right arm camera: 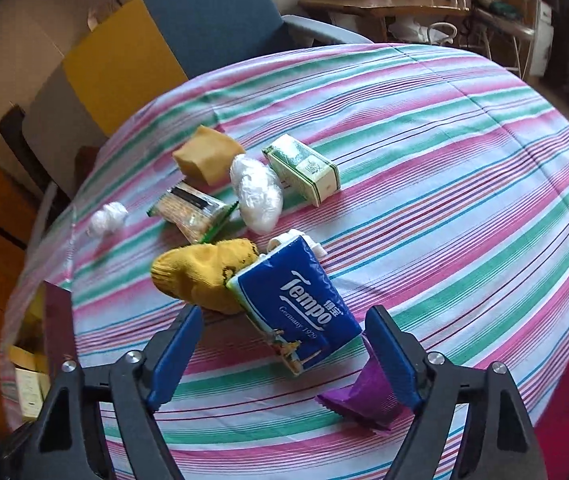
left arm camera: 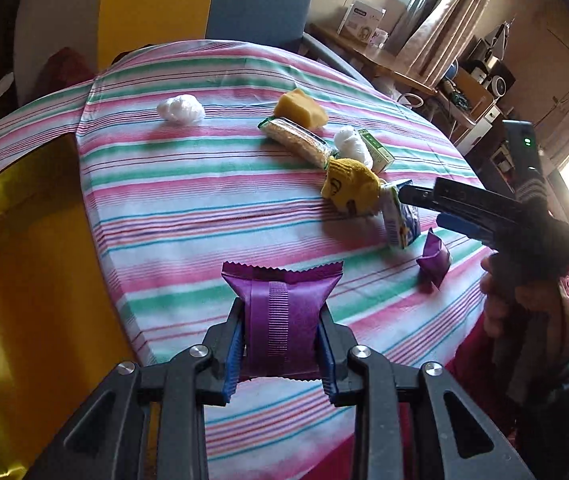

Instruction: Organize objects

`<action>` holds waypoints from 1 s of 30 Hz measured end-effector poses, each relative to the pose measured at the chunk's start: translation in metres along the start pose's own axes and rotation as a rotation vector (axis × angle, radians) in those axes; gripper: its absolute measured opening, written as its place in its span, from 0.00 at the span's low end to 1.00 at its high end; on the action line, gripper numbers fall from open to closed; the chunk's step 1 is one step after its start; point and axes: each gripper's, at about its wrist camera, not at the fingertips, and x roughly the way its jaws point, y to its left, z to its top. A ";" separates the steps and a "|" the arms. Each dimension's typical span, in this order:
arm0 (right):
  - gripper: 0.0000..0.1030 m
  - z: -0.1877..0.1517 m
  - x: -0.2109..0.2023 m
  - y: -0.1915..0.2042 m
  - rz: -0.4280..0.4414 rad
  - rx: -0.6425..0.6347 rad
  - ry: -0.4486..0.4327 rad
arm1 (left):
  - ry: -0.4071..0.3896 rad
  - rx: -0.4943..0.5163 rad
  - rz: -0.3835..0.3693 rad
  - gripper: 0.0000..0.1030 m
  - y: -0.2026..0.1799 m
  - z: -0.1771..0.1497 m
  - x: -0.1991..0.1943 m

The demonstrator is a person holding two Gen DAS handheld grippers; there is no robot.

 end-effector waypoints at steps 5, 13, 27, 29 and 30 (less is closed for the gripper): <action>0.81 0.001 0.006 0.003 -0.054 -0.035 0.025 | -0.028 0.003 0.002 0.30 0.008 -0.013 -0.018; 0.79 0.010 0.034 0.013 -0.164 -0.145 0.079 | -0.107 -0.021 -0.008 0.30 0.030 -0.029 -0.057; 0.53 0.006 0.035 0.027 -0.177 -0.270 0.055 | -0.149 -0.018 0.024 0.30 0.066 -0.053 -0.092; 0.53 0.006 0.035 0.028 -0.166 -0.270 0.052 | -0.106 0.098 0.006 0.34 0.042 -0.045 -0.080; 0.53 0.006 0.035 0.028 -0.164 -0.271 0.053 | -0.075 0.136 0.003 0.38 0.034 -0.042 -0.073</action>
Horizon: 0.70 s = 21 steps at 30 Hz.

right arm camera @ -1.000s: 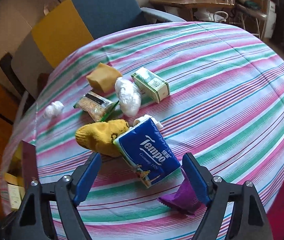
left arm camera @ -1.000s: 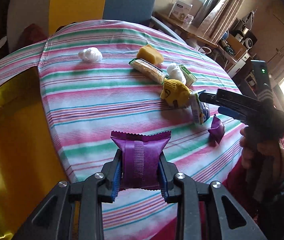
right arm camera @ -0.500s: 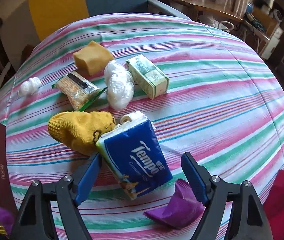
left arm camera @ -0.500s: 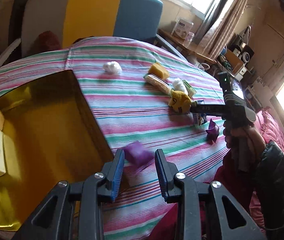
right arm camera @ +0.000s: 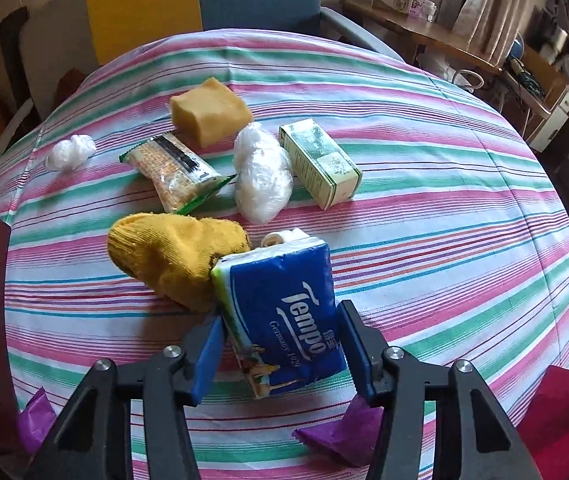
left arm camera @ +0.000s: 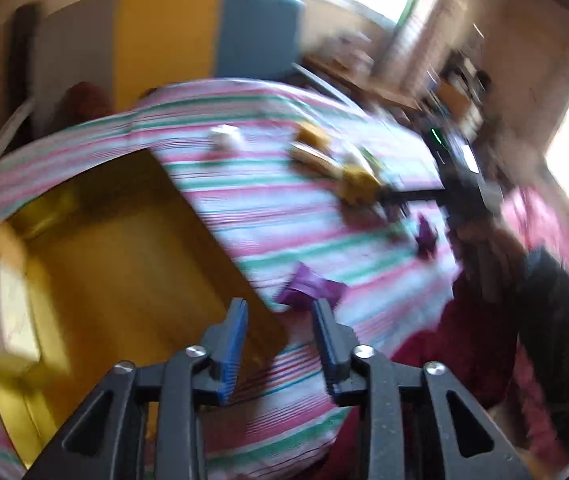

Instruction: Organize objects

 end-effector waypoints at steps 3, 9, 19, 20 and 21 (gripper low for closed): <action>0.53 0.000 0.000 0.000 0.017 0.002 0.000 | 0.089 0.012 -0.114 0.39 -0.019 0.007 0.019; 0.54 0.000 0.001 0.002 0.035 -0.007 0.001 | 0.237 -0.121 -0.186 0.47 -0.042 0.018 0.060; 0.54 0.000 -0.008 -0.002 0.079 0.021 -0.024 | 0.348 -0.239 -0.095 0.71 -0.047 0.030 0.096; 0.54 0.001 -0.009 -0.003 0.086 0.027 -0.029 | 0.340 -0.238 -0.078 0.71 -0.049 0.033 0.101; 0.54 0.001 -0.010 -0.004 0.091 0.031 -0.033 | 0.336 -0.239 -0.069 0.71 -0.049 0.036 0.106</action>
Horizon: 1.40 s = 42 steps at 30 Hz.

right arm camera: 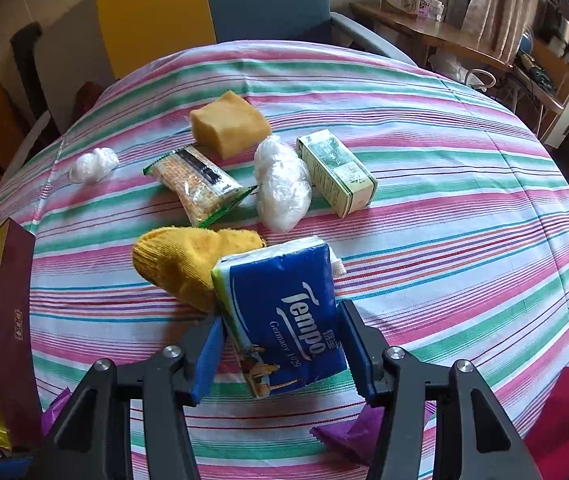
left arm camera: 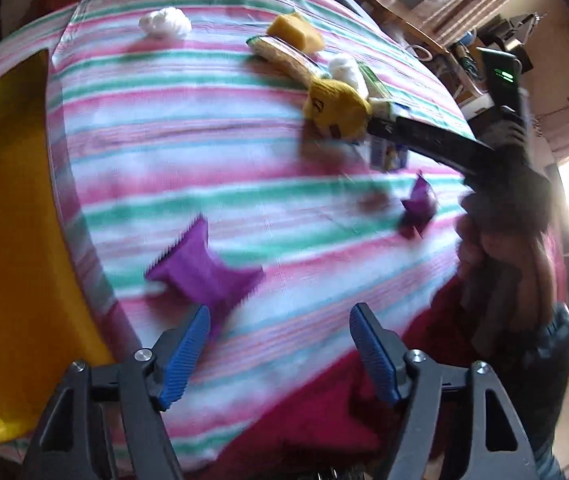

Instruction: Organize objects

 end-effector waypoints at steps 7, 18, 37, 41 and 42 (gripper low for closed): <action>0.54 0.001 -0.003 -0.005 0.016 0.029 -0.015 | -0.064 0.053 -0.019 0.70 -0.006 0.019 0.000; 0.54 0.002 -0.006 -0.007 0.025 0.040 -0.024 | 0.033 -0.115 -0.090 0.70 0.032 0.022 -0.026; 0.54 0.002 -0.009 -0.009 0.051 0.053 -0.041 | 0.036 -0.110 0.167 0.68 0.018 0.056 0.028; 0.54 0.002 -0.007 -0.009 0.052 0.048 -0.034 | 0.066 -0.011 0.198 0.45 0.011 0.045 0.037; 0.54 0.002 -0.007 -0.008 0.051 0.046 -0.032 | 0.064 0.020 0.209 0.34 0.009 0.043 0.039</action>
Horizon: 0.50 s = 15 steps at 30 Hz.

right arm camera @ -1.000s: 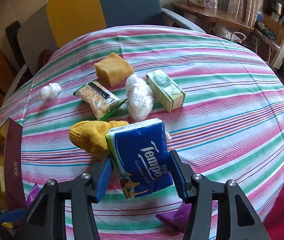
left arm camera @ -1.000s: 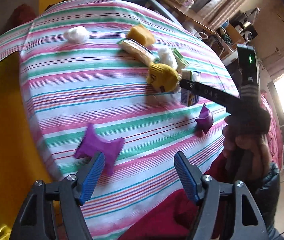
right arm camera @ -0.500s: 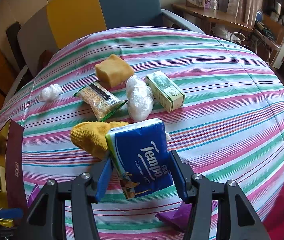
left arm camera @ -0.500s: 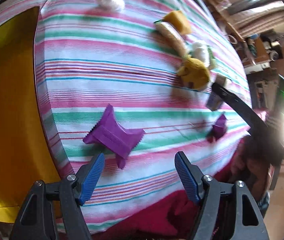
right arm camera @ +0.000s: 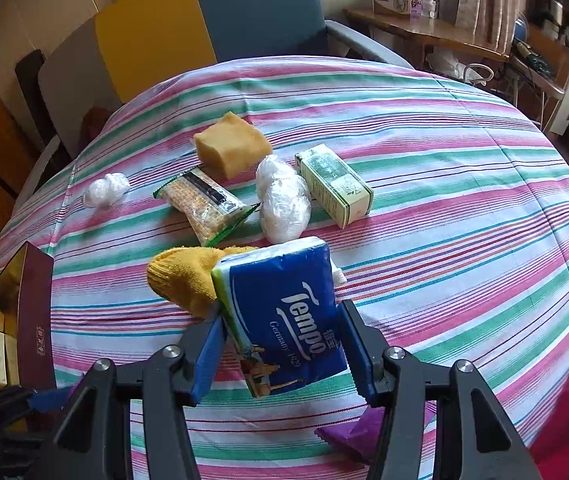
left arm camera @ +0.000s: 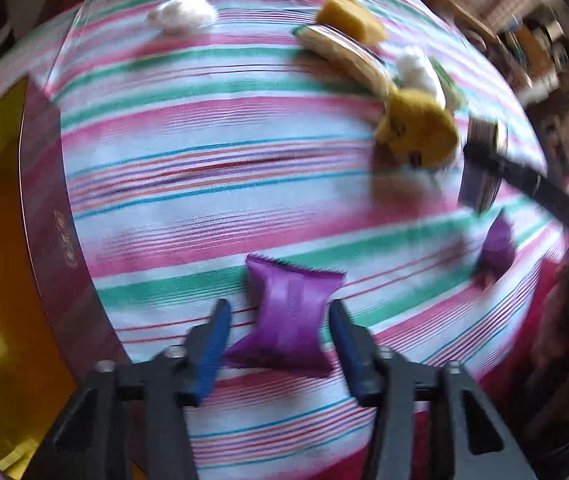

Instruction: Organize objects

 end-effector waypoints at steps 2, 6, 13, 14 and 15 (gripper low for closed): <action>0.54 0.000 0.000 0.000 -0.001 0.000 0.000 | -0.014 0.046 0.015 0.29 -0.003 -0.006 0.002; 0.54 -0.001 0.001 -0.001 -0.007 0.006 0.006 | -0.086 0.105 -0.013 0.29 -0.004 -0.016 -0.008; 0.54 0.000 -0.004 -0.004 0.003 0.020 -0.018 | -0.274 0.125 -0.105 0.29 0.006 -0.050 -0.070; 0.54 0.000 -0.005 -0.004 0.007 0.021 -0.025 | -0.307 0.121 -0.114 0.29 0.014 -0.059 -0.083; 0.54 0.000 -0.006 -0.004 0.008 0.022 -0.032 | -0.323 0.112 -0.115 0.29 0.022 -0.064 -0.092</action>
